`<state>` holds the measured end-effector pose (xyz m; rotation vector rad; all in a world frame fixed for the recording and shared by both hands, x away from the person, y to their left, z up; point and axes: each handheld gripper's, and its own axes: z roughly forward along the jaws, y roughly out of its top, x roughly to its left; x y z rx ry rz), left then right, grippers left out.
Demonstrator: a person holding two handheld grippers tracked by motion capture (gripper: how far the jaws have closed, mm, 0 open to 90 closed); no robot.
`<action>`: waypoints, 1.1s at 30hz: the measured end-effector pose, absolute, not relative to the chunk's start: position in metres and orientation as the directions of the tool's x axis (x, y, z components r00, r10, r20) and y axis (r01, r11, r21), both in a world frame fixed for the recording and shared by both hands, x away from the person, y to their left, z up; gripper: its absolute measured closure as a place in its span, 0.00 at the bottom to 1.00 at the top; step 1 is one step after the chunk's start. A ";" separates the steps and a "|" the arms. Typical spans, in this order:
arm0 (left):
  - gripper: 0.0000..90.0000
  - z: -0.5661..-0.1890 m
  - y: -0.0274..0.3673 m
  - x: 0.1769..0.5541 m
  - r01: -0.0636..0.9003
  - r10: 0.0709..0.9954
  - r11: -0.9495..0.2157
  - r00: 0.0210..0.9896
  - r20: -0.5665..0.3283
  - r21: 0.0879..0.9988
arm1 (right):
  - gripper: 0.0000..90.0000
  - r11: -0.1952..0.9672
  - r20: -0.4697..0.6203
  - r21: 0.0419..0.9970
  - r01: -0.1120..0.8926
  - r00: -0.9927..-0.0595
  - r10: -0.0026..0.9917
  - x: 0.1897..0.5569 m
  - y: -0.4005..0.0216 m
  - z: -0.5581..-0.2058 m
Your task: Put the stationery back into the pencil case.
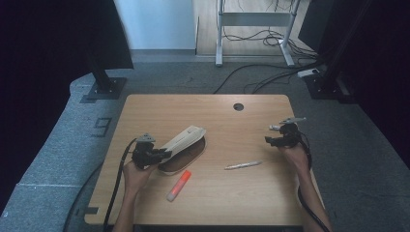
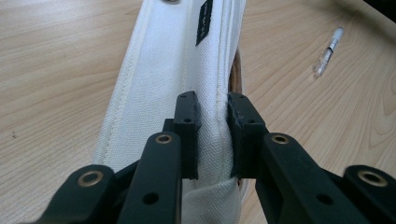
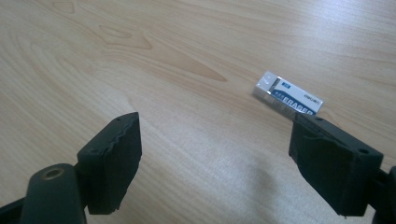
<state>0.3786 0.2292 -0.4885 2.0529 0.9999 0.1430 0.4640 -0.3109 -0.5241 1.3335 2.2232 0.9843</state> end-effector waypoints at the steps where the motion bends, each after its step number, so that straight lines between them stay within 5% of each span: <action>1: 0.84 -0.489 0.229 0.379 0.603 0.697 -0.341 0.677 -0.236 0.722 | 0.19 0.310 0.041 0.723 0.617 -0.486 0.873 0.464 -0.311 -0.524; 33: 0.84 -0.489 0.230 0.380 0.607 0.690 -0.340 0.680 -0.248 0.719 | 0.38 0.310 0.035 0.680 0.664 -0.453 0.891 0.516 -0.328 -0.532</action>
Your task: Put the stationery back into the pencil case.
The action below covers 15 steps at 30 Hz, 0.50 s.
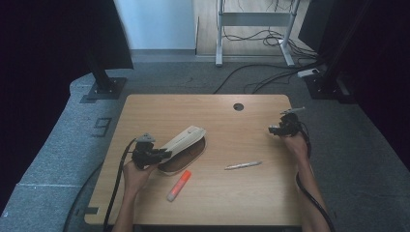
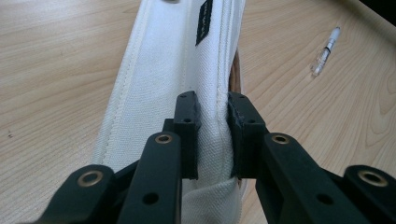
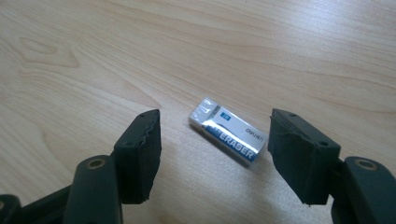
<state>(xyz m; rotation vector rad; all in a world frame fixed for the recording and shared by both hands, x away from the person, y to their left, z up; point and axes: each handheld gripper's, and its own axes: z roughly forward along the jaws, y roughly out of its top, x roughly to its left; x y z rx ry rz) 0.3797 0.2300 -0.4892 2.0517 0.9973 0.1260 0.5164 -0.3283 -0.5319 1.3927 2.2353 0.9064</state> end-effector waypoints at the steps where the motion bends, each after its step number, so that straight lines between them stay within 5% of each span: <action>1: 0.84 -0.489 0.230 0.380 0.608 0.690 -0.339 0.680 -0.249 0.718 | 0.40 0.315 0.035 0.675 0.667 -0.456 0.890 0.519 -0.329 -0.534; 15: 0.84 -0.489 0.230 0.380 0.608 0.690 -0.342 0.680 -0.248 0.717 | 0.50 0.319 0.086 0.672 0.668 -0.499 0.862 0.518 -0.327 -0.540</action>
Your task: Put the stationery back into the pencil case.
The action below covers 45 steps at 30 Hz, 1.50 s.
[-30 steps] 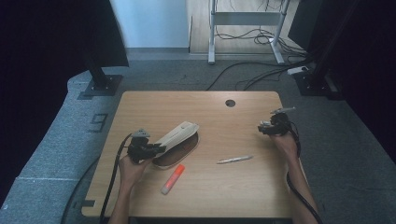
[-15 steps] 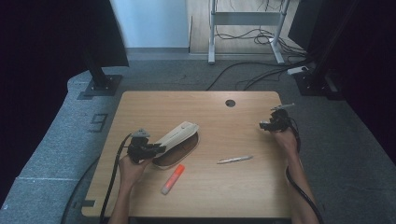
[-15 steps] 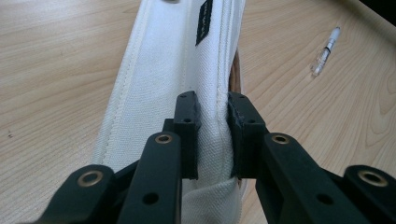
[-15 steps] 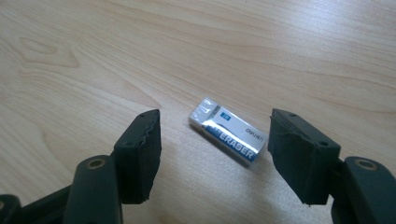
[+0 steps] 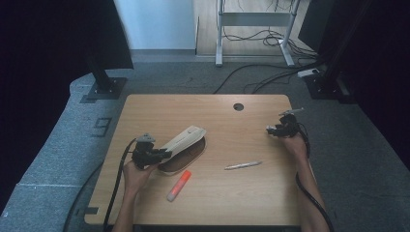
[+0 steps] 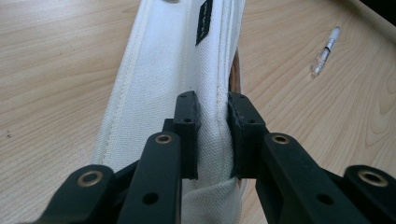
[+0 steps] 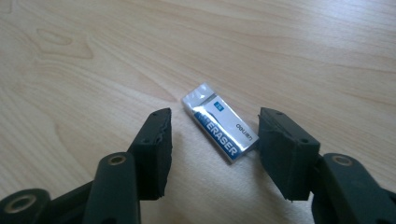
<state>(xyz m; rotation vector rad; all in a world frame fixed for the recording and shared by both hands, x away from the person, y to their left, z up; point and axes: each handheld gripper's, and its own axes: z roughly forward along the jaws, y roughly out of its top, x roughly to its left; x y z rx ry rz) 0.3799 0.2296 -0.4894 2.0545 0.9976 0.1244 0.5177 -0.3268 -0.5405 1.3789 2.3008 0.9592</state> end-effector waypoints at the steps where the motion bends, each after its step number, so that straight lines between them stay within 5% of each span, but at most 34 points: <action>1: 0.84 -0.489 0.229 0.380 0.608 0.691 -0.342 0.680 -0.247 0.717 | 0.53 0.330 0.079 0.669 0.666 -0.505 0.859 0.516 -0.325 -0.540; 6: 0.84 -0.489 0.229 0.380 0.607 0.690 -0.344 0.681 -0.246 0.716 | 0.62 0.383 0.041 0.649 0.657 -0.533 0.845 0.513 -0.317 -0.537; 15: 0.83 -0.490 0.229 0.380 0.605 0.688 -0.346 0.683 -0.245 0.717 | 0.58 0.403 0.009 0.643 0.651 -0.532 0.846 0.520 -0.312 -0.537; 22: 0.83 -0.490 0.228 0.380 0.605 0.687 -0.347 0.684 -0.245 0.716 | 0.78 0.386 0.050 0.651 0.653 -0.545 0.837 0.518 -0.307 -0.537; 45: 0.84 -0.489 0.227 0.379 0.601 0.695 -0.341 0.679 -0.237 0.723 | 0.80 0.331 0.095 0.681 0.653 -0.527 0.844 0.489 -0.308 -0.523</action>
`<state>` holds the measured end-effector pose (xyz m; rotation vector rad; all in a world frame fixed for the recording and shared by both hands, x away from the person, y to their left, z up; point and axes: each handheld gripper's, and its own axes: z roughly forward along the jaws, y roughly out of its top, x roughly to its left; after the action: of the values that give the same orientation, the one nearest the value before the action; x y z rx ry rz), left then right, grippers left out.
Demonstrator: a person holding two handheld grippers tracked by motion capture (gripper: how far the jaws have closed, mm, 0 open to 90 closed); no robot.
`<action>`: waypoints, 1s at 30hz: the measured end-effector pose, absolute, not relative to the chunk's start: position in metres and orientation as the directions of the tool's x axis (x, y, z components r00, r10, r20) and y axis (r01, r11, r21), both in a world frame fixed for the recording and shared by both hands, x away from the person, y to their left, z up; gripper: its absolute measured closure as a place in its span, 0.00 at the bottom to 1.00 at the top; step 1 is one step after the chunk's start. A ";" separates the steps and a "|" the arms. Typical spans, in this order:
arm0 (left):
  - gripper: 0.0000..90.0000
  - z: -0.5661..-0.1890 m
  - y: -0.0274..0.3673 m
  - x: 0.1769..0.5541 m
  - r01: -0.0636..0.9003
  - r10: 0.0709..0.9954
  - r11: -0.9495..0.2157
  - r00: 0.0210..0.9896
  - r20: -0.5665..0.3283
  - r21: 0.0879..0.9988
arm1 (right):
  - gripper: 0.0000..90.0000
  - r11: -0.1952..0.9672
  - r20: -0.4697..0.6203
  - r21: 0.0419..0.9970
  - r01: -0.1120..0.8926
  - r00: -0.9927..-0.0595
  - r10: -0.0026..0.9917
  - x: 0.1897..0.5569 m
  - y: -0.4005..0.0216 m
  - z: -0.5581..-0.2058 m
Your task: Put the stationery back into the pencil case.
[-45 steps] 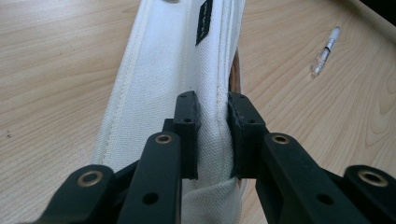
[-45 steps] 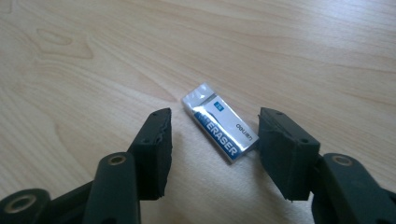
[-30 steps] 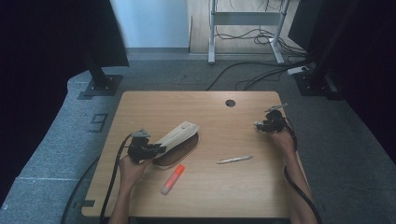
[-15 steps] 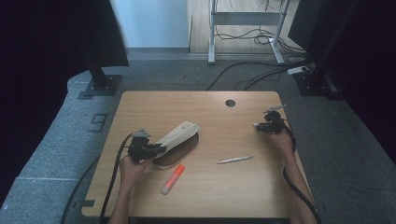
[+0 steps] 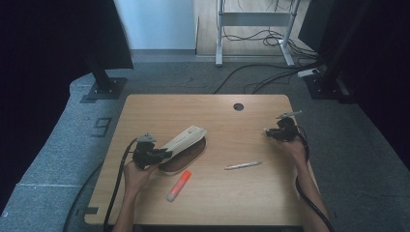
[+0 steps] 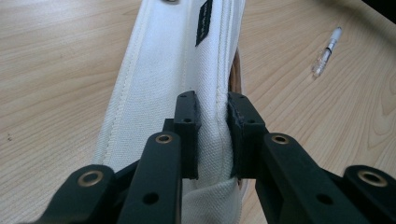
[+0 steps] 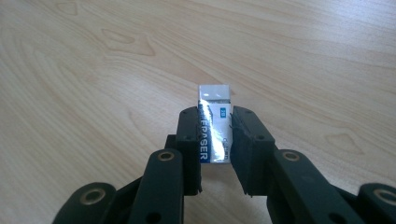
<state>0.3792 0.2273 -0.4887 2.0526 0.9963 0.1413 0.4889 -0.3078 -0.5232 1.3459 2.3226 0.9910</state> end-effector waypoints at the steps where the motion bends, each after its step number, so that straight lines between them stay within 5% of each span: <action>1: 0.84 -0.488 0.227 0.379 0.599 0.695 -0.341 0.680 -0.235 0.724 | 0.79 0.330 0.095 0.685 0.649 -0.529 0.843 0.485 -0.307 -0.522; 30: 0.84 -0.486 0.227 0.377 0.588 0.702 -0.330 0.676 -0.224 0.738 | 0.79 0.379 0.111 0.722 0.580 -0.637 0.763 0.444 -0.269 -0.494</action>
<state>0.3772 0.2272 -0.4860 2.0361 0.9938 0.1697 0.4436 -0.2686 -0.4941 1.1934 2.3987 1.1067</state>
